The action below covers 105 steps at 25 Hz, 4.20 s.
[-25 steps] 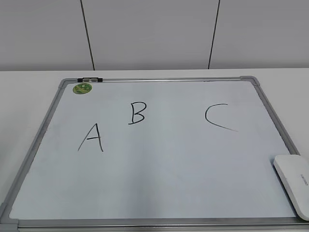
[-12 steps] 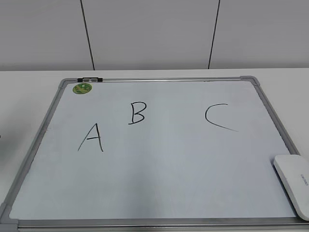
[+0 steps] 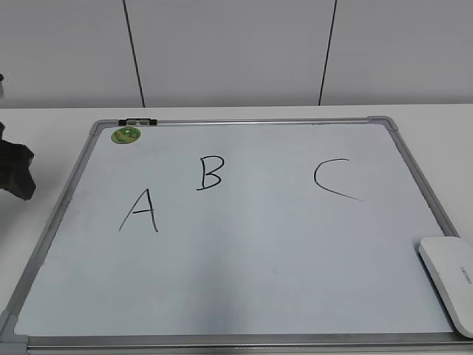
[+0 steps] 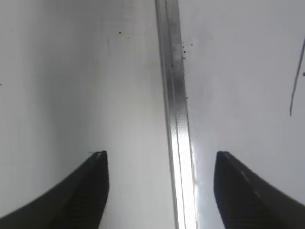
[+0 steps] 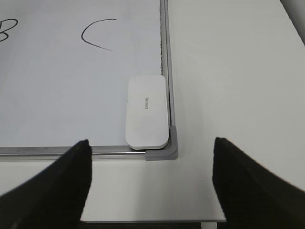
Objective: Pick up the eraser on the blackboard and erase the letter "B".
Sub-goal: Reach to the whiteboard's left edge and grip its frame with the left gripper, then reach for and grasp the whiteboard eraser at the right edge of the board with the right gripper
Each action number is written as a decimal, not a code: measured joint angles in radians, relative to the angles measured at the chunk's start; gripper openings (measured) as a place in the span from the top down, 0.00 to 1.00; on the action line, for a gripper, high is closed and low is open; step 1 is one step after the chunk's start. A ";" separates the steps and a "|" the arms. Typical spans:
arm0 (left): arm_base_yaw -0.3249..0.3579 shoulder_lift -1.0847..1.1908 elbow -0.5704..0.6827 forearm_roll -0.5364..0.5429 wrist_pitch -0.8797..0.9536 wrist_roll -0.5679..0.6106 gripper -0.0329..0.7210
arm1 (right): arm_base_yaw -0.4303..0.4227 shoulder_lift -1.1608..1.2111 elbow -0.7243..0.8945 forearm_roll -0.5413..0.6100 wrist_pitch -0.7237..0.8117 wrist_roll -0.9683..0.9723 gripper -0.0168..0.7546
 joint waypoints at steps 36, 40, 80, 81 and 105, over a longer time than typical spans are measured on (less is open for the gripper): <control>0.041 0.441 -0.322 -0.155 0.058 0.124 0.47 | 0.000 0.000 0.000 0.000 0.000 0.000 0.22; 0.041 0.442 -0.322 -0.155 0.058 0.126 0.53 | 0.000 0.000 0.000 0.000 0.000 0.000 0.22; 0.041 0.483 -0.344 -0.183 0.093 0.126 0.91 | 0.000 0.000 0.000 0.000 0.000 0.000 0.22; 0.041 0.483 -0.344 -0.183 0.093 0.126 0.91 | 0.000 0.000 0.000 0.000 0.000 0.000 0.22; 0.041 0.485 -0.345 -0.183 0.099 0.126 0.91 | 0.000 0.388 -0.158 0.088 -0.126 0.000 0.22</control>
